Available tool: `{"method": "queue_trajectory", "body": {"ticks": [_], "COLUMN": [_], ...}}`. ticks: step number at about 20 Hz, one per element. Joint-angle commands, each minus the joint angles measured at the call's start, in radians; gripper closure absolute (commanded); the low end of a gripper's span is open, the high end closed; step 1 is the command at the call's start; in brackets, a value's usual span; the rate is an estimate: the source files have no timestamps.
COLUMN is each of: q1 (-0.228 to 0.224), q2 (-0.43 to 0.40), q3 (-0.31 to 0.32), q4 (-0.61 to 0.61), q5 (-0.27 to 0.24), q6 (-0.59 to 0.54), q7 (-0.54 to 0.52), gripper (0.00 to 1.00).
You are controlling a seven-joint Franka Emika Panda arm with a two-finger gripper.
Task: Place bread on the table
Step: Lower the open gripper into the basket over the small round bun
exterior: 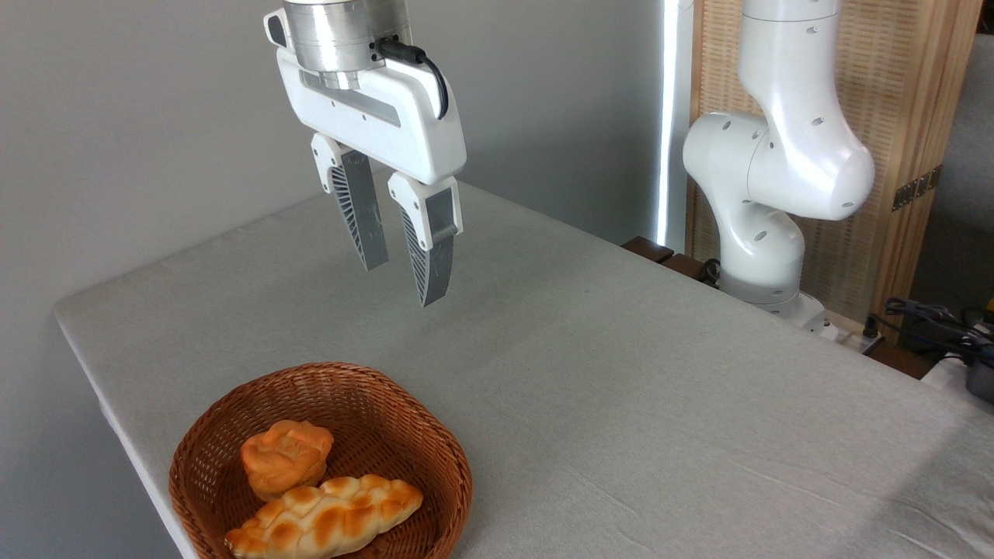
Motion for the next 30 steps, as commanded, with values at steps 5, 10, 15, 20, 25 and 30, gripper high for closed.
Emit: {"method": "queue_trajectory", "body": {"ticks": [5,10,15,20,25,30], "q1": [0.002,0.001,-0.002,-0.007,-0.007,-0.007], "q2": [0.006,0.014,0.028,0.096,0.204,0.235], "q3": [0.02,0.011,0.005,-0.032,-0.068,-0.096], "q4": [0.015,0.009,-0.061,-0.227,-0.233,-0.233], "q5": [-0.002,-0.005,-0.002,0.02,0.055,0.05], "q6": [-0.026,0.061,0.267,0.603,0.741,0.767], "q7": [0.013,0.006,0.016,0.019,0.081,0.078], "gripper": [0.0,0.0,0.0,0.0,0.0,0.0]}}
